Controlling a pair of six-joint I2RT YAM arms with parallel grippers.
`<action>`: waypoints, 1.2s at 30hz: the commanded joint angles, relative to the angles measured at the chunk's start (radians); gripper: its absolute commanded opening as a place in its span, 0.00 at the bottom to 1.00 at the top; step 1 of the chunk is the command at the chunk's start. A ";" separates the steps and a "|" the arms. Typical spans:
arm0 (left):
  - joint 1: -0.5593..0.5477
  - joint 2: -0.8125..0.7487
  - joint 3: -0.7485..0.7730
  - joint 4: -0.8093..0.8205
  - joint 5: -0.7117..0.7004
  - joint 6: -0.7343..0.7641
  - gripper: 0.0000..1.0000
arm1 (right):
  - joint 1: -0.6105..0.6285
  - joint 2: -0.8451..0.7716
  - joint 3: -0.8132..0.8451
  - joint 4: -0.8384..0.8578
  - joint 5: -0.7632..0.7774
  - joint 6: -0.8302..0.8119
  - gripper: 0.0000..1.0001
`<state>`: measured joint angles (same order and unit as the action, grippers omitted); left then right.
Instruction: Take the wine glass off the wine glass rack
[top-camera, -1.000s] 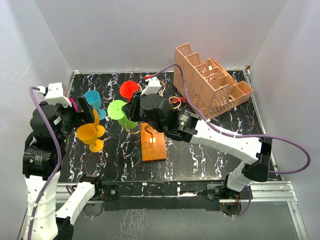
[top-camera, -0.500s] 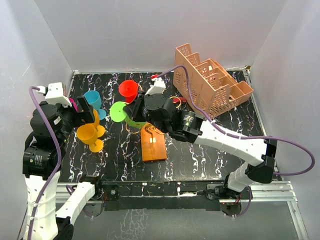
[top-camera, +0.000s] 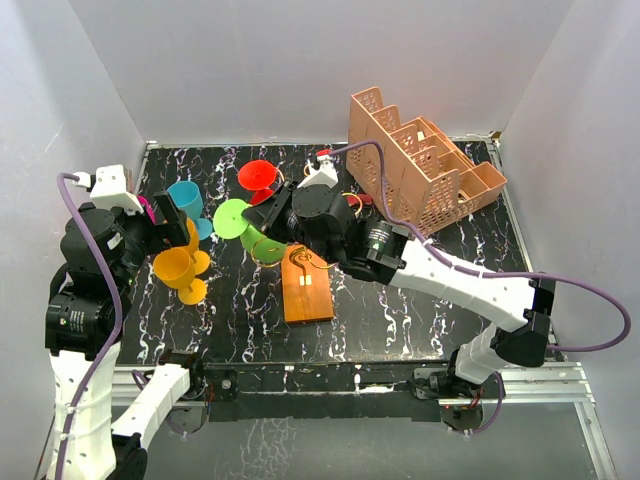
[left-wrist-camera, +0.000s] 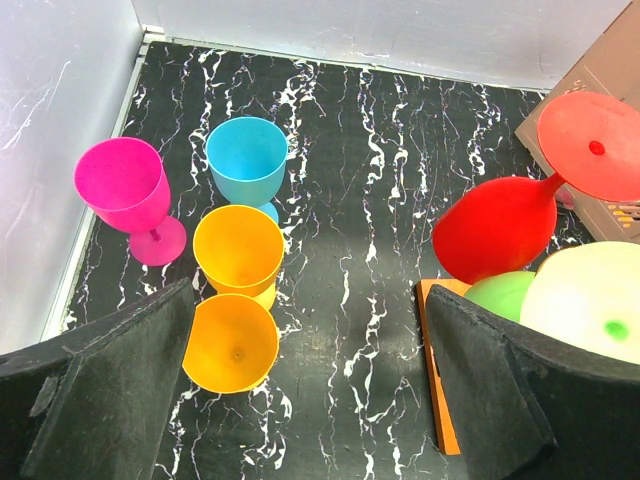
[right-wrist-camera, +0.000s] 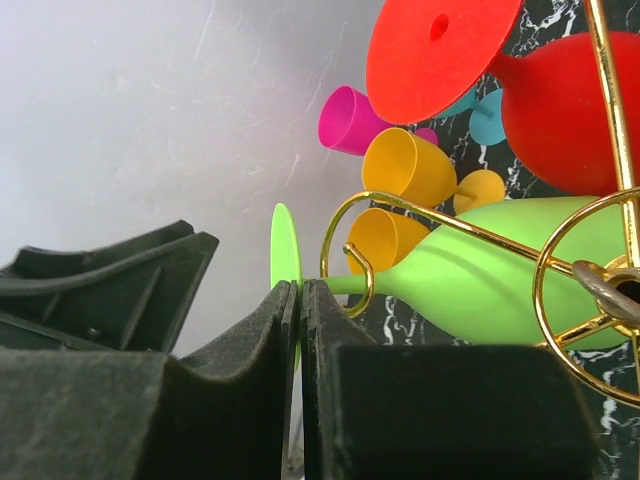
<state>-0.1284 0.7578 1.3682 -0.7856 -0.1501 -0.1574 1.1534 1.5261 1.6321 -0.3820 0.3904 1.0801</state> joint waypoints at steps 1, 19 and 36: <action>-0.005 -0.007 0.021 0.002 0.000 -0.001 0.97 | -0.020 -0.025 0.020 0.083 0.005 0.117 0.08; -0.005 -0.014 0.020 0.000 -0.006 0.003 0.97 | -0.043 0.044 0.071 0.095 0.008 0.136 0.08; -0.004 -0.006 0.055 0.014 0.035 -0.037 0.97 | -0.052 -0.029 -0.012 0.103 0.092 0.177 0.08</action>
<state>-0.1284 0.7513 1.3773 -0.7868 -0.1383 -0.1726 1.1046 1.5692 1.6375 -0.3511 0.4545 1.2312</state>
